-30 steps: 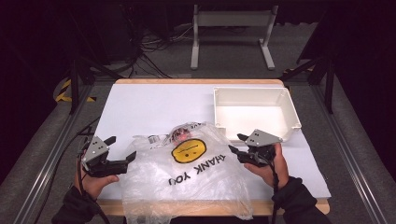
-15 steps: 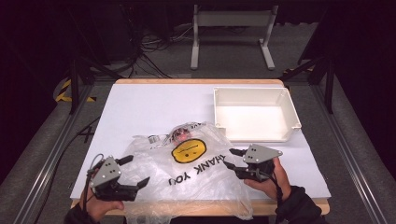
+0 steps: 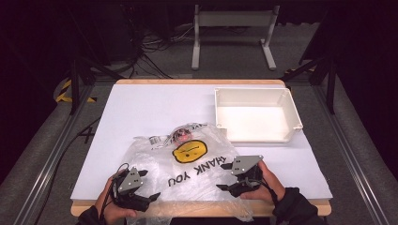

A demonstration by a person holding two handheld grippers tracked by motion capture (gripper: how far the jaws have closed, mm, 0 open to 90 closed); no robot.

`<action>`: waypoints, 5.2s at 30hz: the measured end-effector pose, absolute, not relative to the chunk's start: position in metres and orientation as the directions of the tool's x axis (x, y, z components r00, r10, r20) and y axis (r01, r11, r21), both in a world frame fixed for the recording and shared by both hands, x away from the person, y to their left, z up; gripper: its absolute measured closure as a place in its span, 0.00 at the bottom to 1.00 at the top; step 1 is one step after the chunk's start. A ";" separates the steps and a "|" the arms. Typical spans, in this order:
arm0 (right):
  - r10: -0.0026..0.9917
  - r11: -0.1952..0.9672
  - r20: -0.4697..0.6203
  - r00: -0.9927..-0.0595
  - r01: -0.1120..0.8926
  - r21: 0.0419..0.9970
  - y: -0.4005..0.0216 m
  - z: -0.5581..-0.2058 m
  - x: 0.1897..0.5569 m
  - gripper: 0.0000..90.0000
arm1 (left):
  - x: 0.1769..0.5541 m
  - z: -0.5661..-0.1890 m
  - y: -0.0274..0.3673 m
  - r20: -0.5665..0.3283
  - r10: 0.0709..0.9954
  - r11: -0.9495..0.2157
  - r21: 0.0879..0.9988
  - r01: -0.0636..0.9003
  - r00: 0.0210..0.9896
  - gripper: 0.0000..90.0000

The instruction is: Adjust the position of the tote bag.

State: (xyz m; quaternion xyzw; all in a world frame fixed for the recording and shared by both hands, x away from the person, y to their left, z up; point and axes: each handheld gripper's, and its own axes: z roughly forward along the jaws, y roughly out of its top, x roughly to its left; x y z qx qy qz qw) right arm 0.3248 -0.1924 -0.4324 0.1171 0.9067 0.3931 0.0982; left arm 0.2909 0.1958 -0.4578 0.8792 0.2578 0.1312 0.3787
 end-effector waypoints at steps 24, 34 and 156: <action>0.333 0.668 -0.221 -0.917 0.064 0.741 -0.179 -0.431 0.324 0.99 | 0.312 -0.447 0.221 0.058 0.607 -0.530 0.772 0.349 0.793 1.00; 0.419 0.589 -0.227 -0.879 0.073 0.805 -0.168 -0.411 0.334 0.99 | 0.308 -0.424 0.226 0.070 0.675 -0.444 0.834 0.328 0.735 0.74; 0.604 0.570 -0.332 -0.724 0.102 0.815 -0.106 -0.361 0.432 1.00 | 0.306 -0.347 0.185 0.197 0.561 -0.469 0.876 0.113 0.804 0.46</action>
